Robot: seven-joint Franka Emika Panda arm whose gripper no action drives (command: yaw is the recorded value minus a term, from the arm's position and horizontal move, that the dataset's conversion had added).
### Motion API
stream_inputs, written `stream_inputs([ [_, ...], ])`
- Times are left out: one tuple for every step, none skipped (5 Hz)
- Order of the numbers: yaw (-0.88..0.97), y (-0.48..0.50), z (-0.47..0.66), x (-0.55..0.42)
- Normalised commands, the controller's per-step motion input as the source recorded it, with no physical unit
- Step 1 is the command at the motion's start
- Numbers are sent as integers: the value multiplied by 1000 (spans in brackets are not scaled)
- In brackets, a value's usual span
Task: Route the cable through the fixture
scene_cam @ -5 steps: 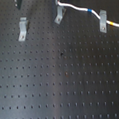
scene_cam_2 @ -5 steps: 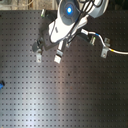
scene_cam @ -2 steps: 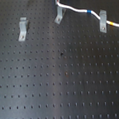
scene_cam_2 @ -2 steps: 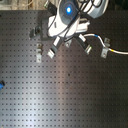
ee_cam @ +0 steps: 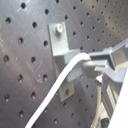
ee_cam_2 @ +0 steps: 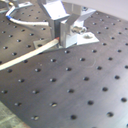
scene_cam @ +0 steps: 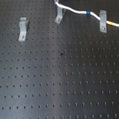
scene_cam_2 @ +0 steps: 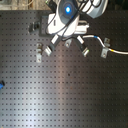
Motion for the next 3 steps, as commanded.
stream_inputs([
  [294, 3, 74, -35],
  [0, -171, 85, -22],
  [354, -226, 258, -120],
])
